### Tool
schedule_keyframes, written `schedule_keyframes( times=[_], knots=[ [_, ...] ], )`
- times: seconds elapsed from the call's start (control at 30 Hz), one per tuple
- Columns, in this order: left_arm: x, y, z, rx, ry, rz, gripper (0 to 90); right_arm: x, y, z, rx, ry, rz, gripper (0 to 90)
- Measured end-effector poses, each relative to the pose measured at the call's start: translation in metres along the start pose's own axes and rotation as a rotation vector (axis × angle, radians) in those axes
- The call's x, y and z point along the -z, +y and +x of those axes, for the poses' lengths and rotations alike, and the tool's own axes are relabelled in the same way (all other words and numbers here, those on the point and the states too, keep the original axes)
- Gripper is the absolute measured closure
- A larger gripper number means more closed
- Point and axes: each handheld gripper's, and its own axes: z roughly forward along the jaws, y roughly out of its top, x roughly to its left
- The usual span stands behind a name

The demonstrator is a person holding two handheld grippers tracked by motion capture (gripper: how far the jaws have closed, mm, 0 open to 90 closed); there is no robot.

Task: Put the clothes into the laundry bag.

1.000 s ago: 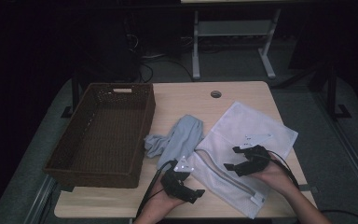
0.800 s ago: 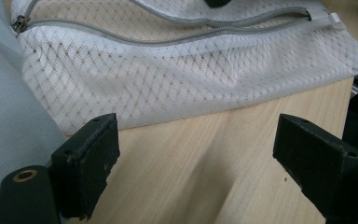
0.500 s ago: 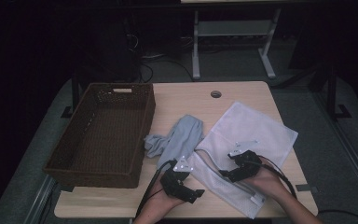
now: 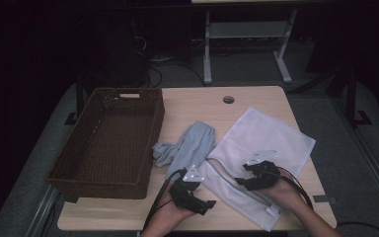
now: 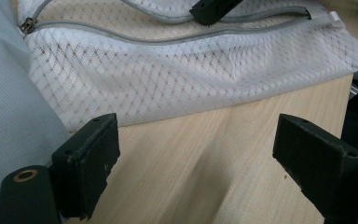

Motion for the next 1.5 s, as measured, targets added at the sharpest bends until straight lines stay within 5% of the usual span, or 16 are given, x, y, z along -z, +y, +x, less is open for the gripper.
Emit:
schedule_keyframes(
  times=[0.57,1.0,1.5],
  knots=[
    [0.0,0.0,0.0,0.001,0.002,-0.001,14.0,0.007,-0.004,-0.012,-0.072,-0.031,-0.034,84.5],
    [0.001,0.001,0.0,0.0,0.002,-0.005,14.0,0.027,0.001,-0.019,-0.091,-0.032,-0.084,87.4],
    [0.003,0.001,0.0,-0.003,0.007,-0.013,14.0,0.051,0.028,-0.038,-0.097,-0.006,-0.135,87.4]
  ],
)
